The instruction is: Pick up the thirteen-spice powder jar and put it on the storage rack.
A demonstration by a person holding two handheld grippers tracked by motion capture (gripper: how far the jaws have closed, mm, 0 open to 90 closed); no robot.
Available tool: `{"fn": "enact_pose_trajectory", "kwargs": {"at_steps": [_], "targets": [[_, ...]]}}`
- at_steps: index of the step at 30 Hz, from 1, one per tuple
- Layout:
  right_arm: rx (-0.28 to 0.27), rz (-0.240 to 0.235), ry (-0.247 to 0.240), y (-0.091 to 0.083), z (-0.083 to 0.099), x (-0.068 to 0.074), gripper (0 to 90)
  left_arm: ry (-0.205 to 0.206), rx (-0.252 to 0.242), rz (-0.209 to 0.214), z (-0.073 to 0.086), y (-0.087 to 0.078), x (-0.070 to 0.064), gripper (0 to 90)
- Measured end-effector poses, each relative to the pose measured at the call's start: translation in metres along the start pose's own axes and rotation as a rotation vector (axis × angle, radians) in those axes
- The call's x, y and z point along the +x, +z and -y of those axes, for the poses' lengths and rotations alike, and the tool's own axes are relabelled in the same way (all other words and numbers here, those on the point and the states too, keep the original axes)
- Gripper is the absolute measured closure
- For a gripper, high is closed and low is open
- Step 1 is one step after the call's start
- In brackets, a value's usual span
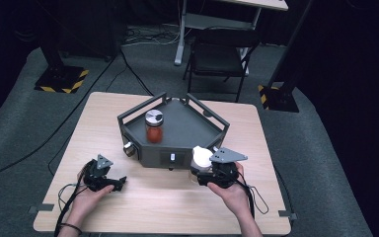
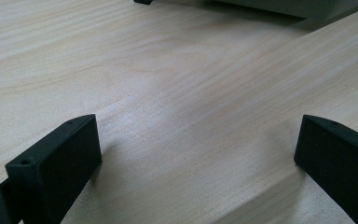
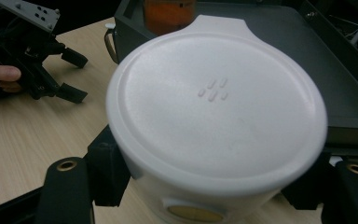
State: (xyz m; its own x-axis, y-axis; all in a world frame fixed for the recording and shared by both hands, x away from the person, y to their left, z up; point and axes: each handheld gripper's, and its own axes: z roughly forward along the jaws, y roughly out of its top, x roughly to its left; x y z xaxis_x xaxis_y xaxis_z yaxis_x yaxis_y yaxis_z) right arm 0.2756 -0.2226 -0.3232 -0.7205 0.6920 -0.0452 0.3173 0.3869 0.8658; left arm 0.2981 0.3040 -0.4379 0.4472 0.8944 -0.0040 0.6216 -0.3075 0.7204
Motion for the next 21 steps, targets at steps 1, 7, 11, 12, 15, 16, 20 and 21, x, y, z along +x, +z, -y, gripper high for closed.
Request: {"fn": "enact_pose_trajectory", "kwargs": {"at_steps": [1, 7, 11, 12, 15, 16, 20, 21], "targets": [[-0.002, -0.001, 0.0, -0.001, -0.001, -0.001, 30.0, 0.0, 0.0, 0.0, 0.0, 0.0, 0.0, 0.0], [-0.012, 0.007, 0.009, -0.005, -0.009, -0.003, 30.0, 0.0, 0.0, 0.0, 0.0, 0.0, 0.0, 0.0], [-0.021, 0.01, 0.012, -0.008, -0.014, -0.005, 30.0, 0.0, 0.0, 0.0, 0.0, 0.0, 0.0, 0.0], [-0.023, 0.012, 0.012, -0.008, -0.015, -0.005, 30.0, 0.0, 0.0, 0.0, 0.0, 0.0, 0.0, 0.0], [-0.029, 0.017, 0.009, -0.01, -0.021, -0.006, 30.0, 0.0, 0.0, 0.0, 0.0, 0.0, 0.0, 0.0], [-0.032, 0.015, 0.009, -0.011, -0.022, -0.008, 30.0, 0.0, 0.0, 0.0, 0.0, 0.0, 0.0, 0.0], [-0.047, 0.013, 0.015, -0.013, -0.028, -0.011, 30.0, 0.0, 0.0, 0.0, 0.0, 0.0, 0.0, 0.0], [-0.05, 0.016, 0.013, -0.013, -0.03, -0.011, 30.0, 0.0, 0.0, 0.0, 0.0, 0.0, 0.0, 0.0]]}}
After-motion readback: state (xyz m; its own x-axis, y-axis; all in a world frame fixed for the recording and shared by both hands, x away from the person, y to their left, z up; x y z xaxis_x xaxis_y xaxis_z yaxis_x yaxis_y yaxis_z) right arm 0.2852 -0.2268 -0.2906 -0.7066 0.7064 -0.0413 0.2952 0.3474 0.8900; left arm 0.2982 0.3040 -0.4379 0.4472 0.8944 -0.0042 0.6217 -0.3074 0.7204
